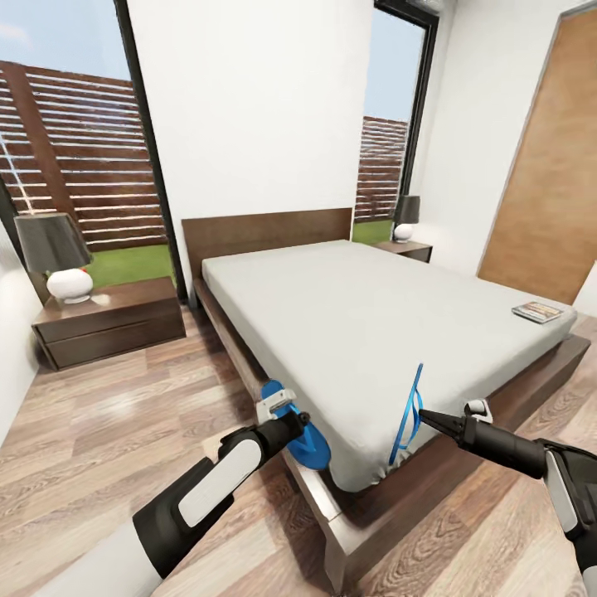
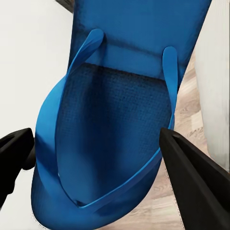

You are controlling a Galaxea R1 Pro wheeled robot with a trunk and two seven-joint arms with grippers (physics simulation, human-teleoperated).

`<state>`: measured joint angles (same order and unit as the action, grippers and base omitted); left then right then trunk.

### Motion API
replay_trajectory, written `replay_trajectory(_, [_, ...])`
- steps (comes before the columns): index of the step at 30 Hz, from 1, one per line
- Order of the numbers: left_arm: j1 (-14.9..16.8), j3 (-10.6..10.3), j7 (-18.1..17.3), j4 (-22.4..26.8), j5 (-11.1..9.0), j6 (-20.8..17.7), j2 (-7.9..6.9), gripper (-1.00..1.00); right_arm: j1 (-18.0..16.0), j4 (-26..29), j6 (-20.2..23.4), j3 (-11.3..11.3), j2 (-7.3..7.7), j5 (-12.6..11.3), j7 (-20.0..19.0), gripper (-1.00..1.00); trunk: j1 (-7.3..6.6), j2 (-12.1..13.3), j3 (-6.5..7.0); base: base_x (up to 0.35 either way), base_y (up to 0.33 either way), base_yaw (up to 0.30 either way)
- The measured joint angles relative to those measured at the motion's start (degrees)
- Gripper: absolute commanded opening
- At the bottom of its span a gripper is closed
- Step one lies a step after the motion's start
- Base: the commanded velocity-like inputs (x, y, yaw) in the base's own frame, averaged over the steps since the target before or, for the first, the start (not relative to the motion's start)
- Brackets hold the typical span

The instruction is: In the bedroom, move the book from the bed onto either nightstand, and place the two sandals side by side next to the bed.

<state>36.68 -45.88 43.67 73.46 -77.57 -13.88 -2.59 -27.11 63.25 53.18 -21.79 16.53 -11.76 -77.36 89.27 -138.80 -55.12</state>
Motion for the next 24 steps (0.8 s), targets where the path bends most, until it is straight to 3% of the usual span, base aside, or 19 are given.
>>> replay_trajectory(13, [0.0, -0.33, -0.41, 0.37, 0.18, -0.31, 0.04, -1.0, 0.0, 0.03, -0.01, 0.0, 0.0, 0.1, 0.05, -1.0, 0.0, 0.0, 0.0, 0.0, 0.0, -0.285])
replay_trajectory(19, [0.0, -0.87, -7.44, 3.02, 0.52, -3.44, -0.69, -1.0, 0.0, 0.03, -0.01, 0.0, 0.0, 0.11, 0.06, -1.0, 0.0, 0.0, 0.0, 0.0, 0.0, -0.285])
replay_trajectory(24, [0.0, -1.03, -8.5, 5.68, 0.78, -5.69, -1.97, -1.0, 0.0, 0.02, -0.01, 0.0, 0.0, 0.1, 0.08, -1.0, 0.0, 0.0, 0.0, 0.0, 0.0, -0.285])
